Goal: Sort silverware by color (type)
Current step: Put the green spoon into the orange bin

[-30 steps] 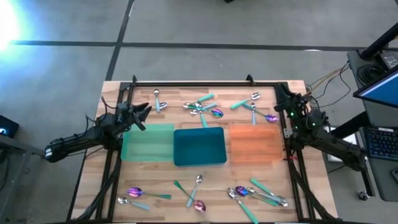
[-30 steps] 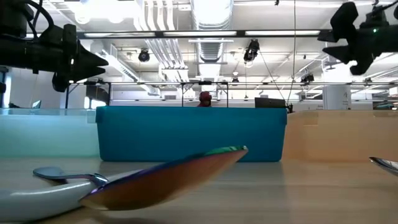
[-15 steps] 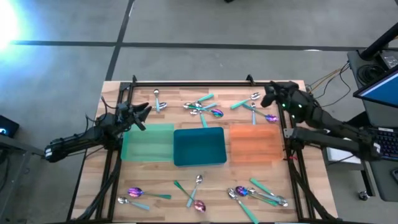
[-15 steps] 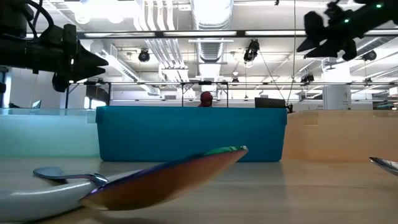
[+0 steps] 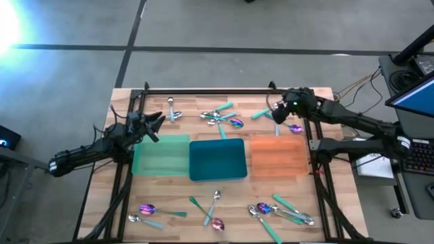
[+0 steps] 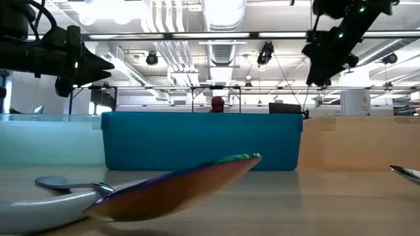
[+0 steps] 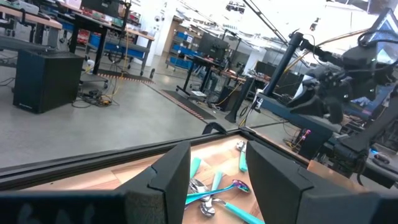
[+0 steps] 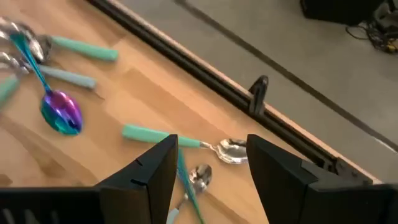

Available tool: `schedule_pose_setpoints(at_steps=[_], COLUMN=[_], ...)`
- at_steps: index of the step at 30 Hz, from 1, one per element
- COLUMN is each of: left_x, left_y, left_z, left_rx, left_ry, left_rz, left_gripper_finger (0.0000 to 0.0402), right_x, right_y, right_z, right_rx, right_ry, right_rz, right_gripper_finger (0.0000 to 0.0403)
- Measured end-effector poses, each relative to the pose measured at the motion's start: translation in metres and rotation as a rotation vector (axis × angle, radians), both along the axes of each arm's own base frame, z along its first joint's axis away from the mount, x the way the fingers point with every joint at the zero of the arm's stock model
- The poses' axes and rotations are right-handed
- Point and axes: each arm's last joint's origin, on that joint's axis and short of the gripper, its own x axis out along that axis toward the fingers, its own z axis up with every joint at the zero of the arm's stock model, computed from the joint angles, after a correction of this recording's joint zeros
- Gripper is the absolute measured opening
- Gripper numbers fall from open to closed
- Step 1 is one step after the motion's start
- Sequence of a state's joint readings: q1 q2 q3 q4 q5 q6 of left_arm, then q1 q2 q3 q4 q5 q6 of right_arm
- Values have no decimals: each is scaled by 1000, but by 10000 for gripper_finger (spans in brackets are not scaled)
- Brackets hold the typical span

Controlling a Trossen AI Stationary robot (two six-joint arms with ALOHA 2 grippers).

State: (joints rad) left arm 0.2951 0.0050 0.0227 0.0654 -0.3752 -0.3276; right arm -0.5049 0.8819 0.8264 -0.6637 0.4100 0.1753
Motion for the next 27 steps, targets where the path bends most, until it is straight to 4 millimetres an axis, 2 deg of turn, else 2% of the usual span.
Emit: schedule_pose_setpoints(at_steps=[5, 12, 21, 27], left_x=[0, 0, 0, 0], left_y=[0, 0, 0, 0], left_z=[0, 0, 0, 0], left_rx=[0, 0, 0, 0], left_ry=[-1, -1, 0, 0], left_rz=[0, 0, 0, 0], left_gripper_finger=[141, 141, 141, 141], right_x=[9, 26, 48, 66], right_y=[-4, -12, -24, -34], right_z=[-5, -23, -56, -74], right_rx=[28, 38, 8, 38], right_ry=[49, 208, 513, 613], right_rz=[67, 198, 457, 525], right_gripper_finger=[182, 182, 182, 182])
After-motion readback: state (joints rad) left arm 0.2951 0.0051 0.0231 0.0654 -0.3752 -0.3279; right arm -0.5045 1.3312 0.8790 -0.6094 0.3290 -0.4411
